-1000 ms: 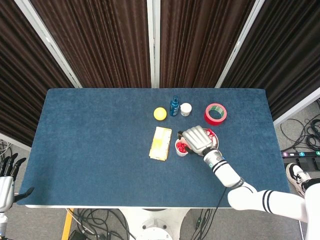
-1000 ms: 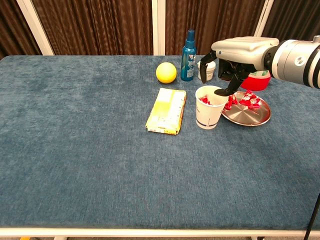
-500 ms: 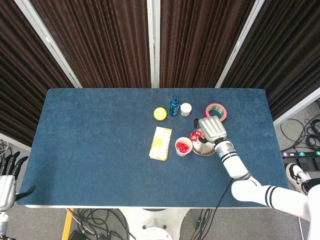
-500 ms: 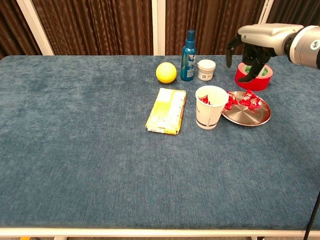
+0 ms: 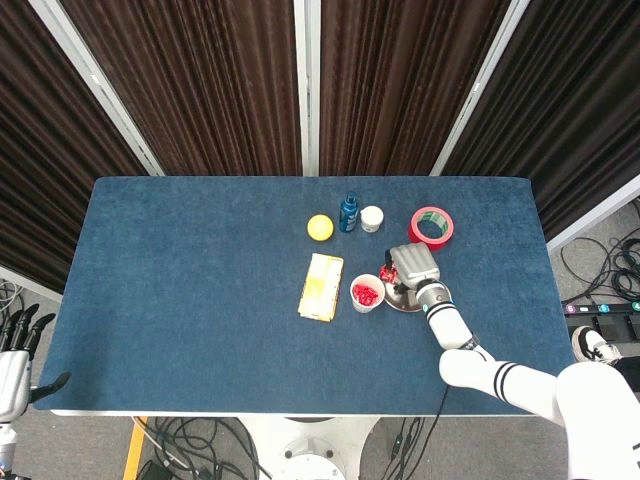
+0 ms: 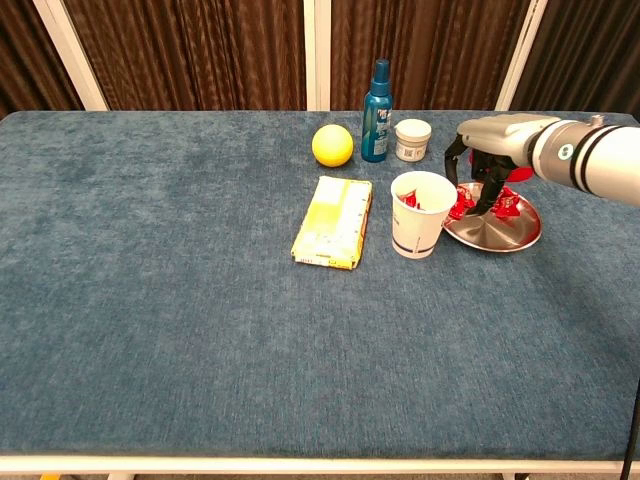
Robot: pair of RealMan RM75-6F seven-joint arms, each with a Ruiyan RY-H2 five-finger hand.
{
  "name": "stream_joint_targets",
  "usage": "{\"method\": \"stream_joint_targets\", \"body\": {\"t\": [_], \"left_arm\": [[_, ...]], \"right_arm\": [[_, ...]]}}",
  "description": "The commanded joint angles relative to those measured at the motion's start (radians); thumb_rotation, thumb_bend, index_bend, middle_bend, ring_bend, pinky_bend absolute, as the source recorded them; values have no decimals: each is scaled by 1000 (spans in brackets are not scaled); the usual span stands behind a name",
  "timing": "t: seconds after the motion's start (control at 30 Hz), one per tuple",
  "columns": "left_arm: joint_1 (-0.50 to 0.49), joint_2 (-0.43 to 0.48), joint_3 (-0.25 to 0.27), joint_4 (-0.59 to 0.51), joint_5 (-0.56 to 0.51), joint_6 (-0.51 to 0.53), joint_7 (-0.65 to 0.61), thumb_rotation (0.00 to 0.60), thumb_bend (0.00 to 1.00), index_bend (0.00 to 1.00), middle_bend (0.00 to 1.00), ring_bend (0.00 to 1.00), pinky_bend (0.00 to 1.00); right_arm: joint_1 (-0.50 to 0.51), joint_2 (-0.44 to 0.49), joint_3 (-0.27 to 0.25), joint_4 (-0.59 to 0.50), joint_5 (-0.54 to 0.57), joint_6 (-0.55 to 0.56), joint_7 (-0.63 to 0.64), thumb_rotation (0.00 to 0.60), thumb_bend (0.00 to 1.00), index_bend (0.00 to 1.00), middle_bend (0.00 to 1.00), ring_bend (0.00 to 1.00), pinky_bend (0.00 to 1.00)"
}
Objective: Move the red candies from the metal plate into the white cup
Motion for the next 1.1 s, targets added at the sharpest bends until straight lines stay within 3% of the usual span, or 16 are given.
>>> {"method": "stream_joint_targets", "body": {"t": [0.03, 0.47, 0.73, 0.83, 1.1], "left_arm": [[0, 1, 0, -2, -2, -1, 1, 600, 0, 225, 169, 91, 163], [2, 2, -1, 0, -8, 0, -6, 600, 0, 224, 169, 91, 163], [8, 0, 3, 4, -8, 6, -11, 600, 0, 224, 169, 91, 163], [12, -2, 4, 7, -6, 13, -14, 600, 0, 224, 169, 91, 163], [11, 1, 1, 4, -1, 18, -11, 600, 0, 224, 169, 91, 163]], "right_arm": [[16, -30, 4, 40, 13, -13, -12, 600, 122, 481, 941, 910, 1000], [38, -84, -3, 115, 64, -41, -64, 600, 174, 487, 941, 910, 1000], [32, -75, 7, 96, 37, -20, -53, 600, 298, 556, 941, 913, 1000], [18, -20, 18, 27, 5, 8, -33, 600, 298, 556, 941, 913, 1000], [-57, 243, 69, -337, -145, 143, 63, 600, 297, 563, 941, 913, 1000]]}}
